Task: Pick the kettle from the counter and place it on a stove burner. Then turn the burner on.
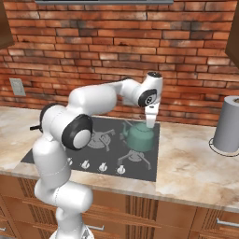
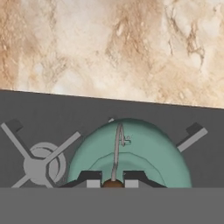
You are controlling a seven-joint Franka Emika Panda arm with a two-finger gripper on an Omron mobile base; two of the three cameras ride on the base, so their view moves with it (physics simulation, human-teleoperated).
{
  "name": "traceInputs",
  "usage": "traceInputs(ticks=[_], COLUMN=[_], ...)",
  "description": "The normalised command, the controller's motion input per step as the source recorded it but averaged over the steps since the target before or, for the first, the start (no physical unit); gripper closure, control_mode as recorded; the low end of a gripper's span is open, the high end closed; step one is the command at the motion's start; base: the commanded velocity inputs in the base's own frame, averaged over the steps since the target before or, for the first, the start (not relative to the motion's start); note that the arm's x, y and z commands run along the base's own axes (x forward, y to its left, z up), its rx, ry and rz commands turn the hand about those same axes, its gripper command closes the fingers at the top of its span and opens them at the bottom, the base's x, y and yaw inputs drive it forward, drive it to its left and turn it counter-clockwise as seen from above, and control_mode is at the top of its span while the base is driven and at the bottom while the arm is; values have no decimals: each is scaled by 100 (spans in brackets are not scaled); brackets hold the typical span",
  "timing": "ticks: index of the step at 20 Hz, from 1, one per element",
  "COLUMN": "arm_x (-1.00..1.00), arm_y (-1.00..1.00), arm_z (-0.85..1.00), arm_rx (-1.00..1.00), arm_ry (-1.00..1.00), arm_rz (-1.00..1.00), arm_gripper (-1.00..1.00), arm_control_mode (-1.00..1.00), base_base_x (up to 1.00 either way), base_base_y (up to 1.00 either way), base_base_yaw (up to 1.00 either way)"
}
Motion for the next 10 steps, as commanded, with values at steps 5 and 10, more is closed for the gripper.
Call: traceInputs(ticks=[5, 10], arm_x=[-19, -7], arm_y=[15, 3], arm_z=[0, 0], arm_rx=[0, 0], arm_ry=[-1, 0], arm_rz=[0, 0], arm_gripper=[100, 100], arm_control_mode=[-100, -100], base_base_x=[0, 0], base_base_y=[0, 0], base_base_yaw=[0, 0])
